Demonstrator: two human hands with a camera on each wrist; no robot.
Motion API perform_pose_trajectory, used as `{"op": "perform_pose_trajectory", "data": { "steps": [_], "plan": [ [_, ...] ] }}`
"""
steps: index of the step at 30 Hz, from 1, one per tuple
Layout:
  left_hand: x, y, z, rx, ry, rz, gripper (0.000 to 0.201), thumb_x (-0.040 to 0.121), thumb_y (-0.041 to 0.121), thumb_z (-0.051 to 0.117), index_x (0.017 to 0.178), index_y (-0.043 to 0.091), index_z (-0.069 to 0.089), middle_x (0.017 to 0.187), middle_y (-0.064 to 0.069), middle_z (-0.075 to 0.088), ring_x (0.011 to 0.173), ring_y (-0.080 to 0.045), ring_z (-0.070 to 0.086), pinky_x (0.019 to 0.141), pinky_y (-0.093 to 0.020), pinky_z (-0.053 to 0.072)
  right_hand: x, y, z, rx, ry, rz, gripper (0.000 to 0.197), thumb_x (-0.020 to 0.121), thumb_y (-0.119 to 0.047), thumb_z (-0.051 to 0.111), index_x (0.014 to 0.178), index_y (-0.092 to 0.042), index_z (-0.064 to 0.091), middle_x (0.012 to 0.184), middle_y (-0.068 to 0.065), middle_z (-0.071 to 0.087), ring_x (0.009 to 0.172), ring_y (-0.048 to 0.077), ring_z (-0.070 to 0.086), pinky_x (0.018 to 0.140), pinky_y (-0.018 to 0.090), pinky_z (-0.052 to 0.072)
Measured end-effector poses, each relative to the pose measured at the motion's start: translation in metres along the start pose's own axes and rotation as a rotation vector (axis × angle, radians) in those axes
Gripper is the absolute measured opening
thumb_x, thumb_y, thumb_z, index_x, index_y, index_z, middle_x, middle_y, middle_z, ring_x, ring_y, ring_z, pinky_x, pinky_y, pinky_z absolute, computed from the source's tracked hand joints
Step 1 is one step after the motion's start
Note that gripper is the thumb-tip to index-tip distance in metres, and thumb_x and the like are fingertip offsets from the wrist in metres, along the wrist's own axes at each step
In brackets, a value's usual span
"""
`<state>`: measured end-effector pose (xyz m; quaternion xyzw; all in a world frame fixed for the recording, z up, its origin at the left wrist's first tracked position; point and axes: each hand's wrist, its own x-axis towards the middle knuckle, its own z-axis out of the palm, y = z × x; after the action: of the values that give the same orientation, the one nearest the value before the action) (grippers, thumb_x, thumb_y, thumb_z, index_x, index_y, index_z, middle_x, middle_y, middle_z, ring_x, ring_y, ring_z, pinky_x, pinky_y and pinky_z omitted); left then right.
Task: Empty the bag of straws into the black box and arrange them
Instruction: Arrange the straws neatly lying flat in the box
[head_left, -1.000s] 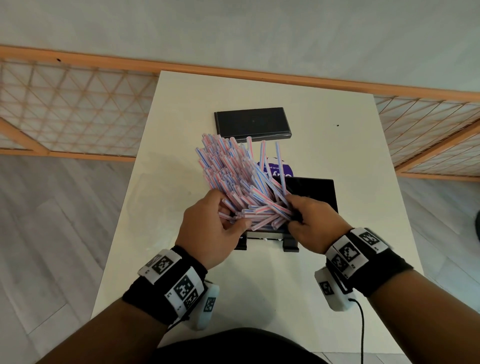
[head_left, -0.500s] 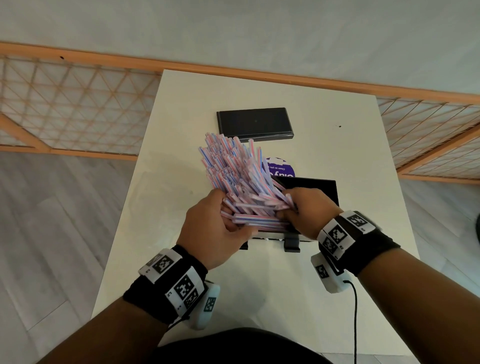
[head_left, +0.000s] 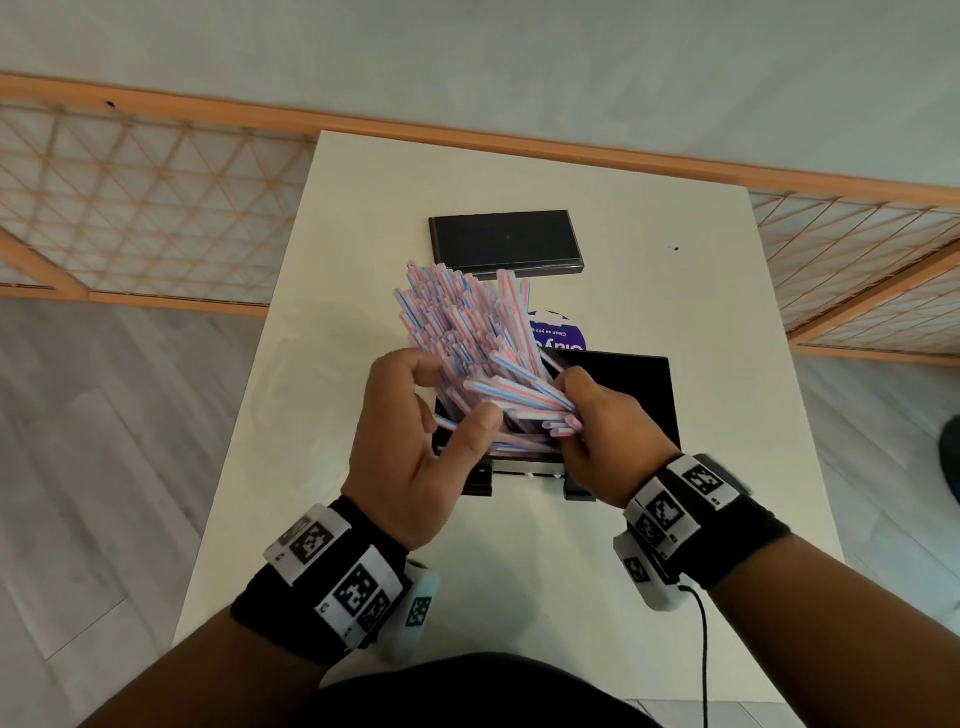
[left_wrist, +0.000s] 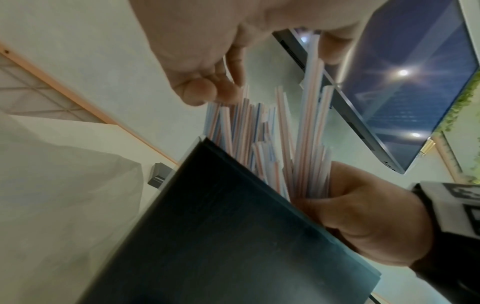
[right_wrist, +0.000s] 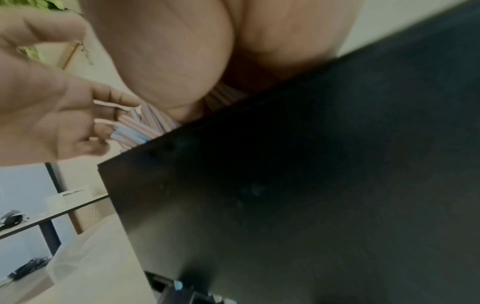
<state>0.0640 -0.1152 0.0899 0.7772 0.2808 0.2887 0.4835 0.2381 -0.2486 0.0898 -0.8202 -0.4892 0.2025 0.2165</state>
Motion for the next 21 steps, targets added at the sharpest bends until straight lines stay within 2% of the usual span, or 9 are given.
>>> {"op": "perform_pose_trajectory", "data": {
  "steps": [2,6,7,9,12,15,18,20,21],
  "plan": [
    [0.001,0.004,0.001,0.018,0.021,0.047,0.059,0.088,0.052,0.054,0.12,0.002,0.05,0.113,-0.007,0.051,0.085,-0.021,0.05,0.079,-0.027,0.044,-0.001,0.003,0.004,0.04,-0.013,0.038,0.028,0.081,-0.011,0.06,0.106,-0.014,0.047,0.082,-0.003,0.059,0.069,0.028,0.06,0.06,0.029,0.04],
    [0.004,0.016,0.004,0.053,0.088,0.109,0.057,0.09,0.044,0.053,0.121,-0.004,0.049,0.114,-0.007,0.048,0.099,-0.017,0.048,0.089,-0.021,0.037,0.003,0.005,0.005,0.089,0.011,0.101,0.044,0.078,-0.012,0.064,0.117,-0.022,0.044,0.085,-0.004,0.066,0.065,0.025,0.063,0.058,0.033,0.051],
    [0.005,0.019,0.004,0.053,0.092,0.126,0.057,0.09,0.042,0.054,0.121,-0.006,0.049,0.114,-0.007,0.047,0.101,-0.018,0.048,0.091,-0.022,0.037,0.004,0.006,0.006,0.101,0.013,0.097,0.037,0.079,-0.015,0.062,0.111,-0.024,0.047,0.083,-0.007,0.063,0.065,0.024,0.061,0.058,0.032,0.051],
    [0.007,0.022,0.006,0.042,0.09,0.158,0.058,0.089,0.04,0.055,0.121,-0.008,0.048,0.115,-0.008,0.046,0.104,-0.019,0.048,0.095,-0.024,0.037,0.004,0.007,0.007,0.101,0.034,0.048,0.016,0.079,-0.02,0.055,0.088,-0.03,0.048,0.074,-0.015,0.051,0.066,0.017,0.051,0.061,0.025,0.041],
    [0.008,0.024,0.008,0.03,0.087,0.206,0.06,0.087,0.038,0.058,0.122,-0.009,0.048,0.121,-0.014,0.048,0.114,-0.026,0.05,0.102,-0.031,0.039,0.007,0.01,0.009,0.117,0.055,0.067,0.027,0.082,-0.013,0.056,0.073,-0.035,0.041,0.068,-0.014,0.048,0.065,0.013,0.047,0.06,0.018,0.034],
    [0.006,0.023,0.006,0.019,0.052,0.225,0.065,0.083,0.038,0.061,0.126,-0.009,0.047,0.128,-0.019,0.048,0.121,-0.032,0.051,0.103,-0.037,0.041,0.009,0.016,0.011,0.098,0.09,0.117,0.029,0.085,-0.019,0.063,0.068,-0.034,0.044,0.065,-0.009,0.055,0.064,0.017,0.056,0.06,0.025,0.04],
    [0.007,0.03,0.002,-0.048,0.053,0.238,0.064,0.081,0.035,0.062,0.128,-0.006,0.044,0.132,-0.017,0.048,0.127,-0.019,0.049,0.104,-0.028,0.037,0.006,0.019,0.011,0.107,0.1,0.1,0.02,0.084,-0.031,0.072,0.074,-0.027,0.055,0.068,-0.008,0.061,0.065,0.017,0.06,0.061,0.03,0.047],
    [0.01,0.038,-0.003,-0.088,0.068,0.283,0.065,0.08,0.031,0.061,0.129,-0.006,0.042,0.133,-0.015,0.047,0.128,-0.011,0.048,0.105,-0.024,0.036,0.003,0.019,0.009,0.122,0.122,0.024,0.026,0.084,-0.03,0.071,0.069,-0.035,0.049,0.063,-0.014,0.054,0.059,0.007,0.054,0.058,0.024,0.043],
    [0.013,0.043,-0.006,-0.106,0.069,0.307,0.066,0.08,0.03,0.061,0.13,-0.008,0.042,0.134,-0.015,0.046,0.129,-0.009,0.048,0.105,-0.024,0.036,0.002,0.018,0.008,0.113,0.125,-0.016,0.027,0.084,-0.028,0.066,0.068,-0.035,0.045,0.061,-0.015,0.05,0.056,0.007,0.05,0.055,0.024,0.041]
  ]
}}
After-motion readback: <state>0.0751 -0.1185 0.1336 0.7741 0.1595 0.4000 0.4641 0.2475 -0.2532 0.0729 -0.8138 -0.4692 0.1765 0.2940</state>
